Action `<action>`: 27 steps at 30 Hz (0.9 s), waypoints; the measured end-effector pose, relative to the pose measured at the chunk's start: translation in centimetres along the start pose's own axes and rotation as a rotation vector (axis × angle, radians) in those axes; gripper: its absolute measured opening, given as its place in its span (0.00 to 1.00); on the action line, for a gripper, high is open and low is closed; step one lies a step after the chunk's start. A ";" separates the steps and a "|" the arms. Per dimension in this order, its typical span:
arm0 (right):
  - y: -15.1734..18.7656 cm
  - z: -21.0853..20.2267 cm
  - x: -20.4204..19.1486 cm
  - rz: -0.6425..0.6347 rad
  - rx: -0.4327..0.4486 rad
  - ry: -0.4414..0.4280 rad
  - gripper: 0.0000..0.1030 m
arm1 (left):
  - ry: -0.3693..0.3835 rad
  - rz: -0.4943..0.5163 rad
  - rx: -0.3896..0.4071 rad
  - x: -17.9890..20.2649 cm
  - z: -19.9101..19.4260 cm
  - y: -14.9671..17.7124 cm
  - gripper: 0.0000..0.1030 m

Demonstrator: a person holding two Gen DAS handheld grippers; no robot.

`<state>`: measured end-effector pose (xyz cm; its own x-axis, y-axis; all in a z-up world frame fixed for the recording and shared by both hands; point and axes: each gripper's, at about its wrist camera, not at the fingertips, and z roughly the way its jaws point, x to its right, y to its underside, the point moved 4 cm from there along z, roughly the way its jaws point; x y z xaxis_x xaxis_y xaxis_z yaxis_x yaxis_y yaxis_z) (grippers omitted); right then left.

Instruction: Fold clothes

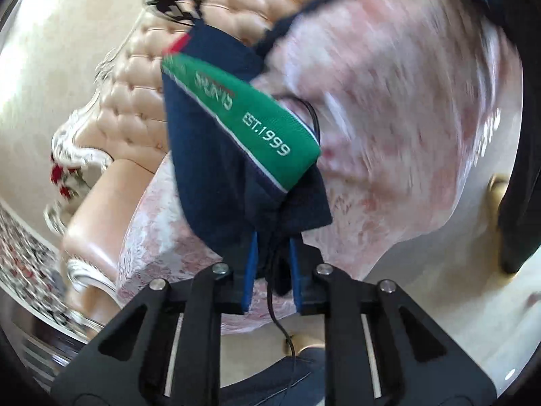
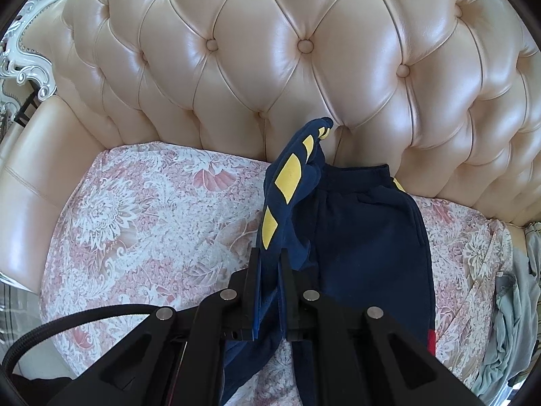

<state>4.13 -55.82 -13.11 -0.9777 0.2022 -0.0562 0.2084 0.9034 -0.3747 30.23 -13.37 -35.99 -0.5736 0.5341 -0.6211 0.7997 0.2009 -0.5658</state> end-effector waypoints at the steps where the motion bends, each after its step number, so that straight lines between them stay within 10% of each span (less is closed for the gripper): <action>1: 0.0 -0.3 0.1 0.001 0.001 -0.004 0.08 | 0.019 -0.030 0.032 -1.0 -1.2 -0.7 0.18; 9: 0.0 -3.0 1.1 0.006 0.016 -0.021 0.08 | 0.484 -0.313 0.110 -7.4 -7.6 -3.2 0.18; 16: 0.0 -3.4 2.4 0.044 0.016 -0.033 0.08 | 0.771 -0.749 -0.083 -10.1 -2.3 -0.6 0.19; 27: -0.5 -1.6 -0.8 0.007 0.033 -0.049 0.08 | 0.765 -1.304 -0.267 -13.8 2.6 8.4 0.30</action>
<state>4.90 -55.79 -11.39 -0.9764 0.1894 -0.1038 0.2154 0.8887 -0.4047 44.45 -21.16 -33.56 -0.7199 0.1392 0.6800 -0.1154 0.9420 -0.3151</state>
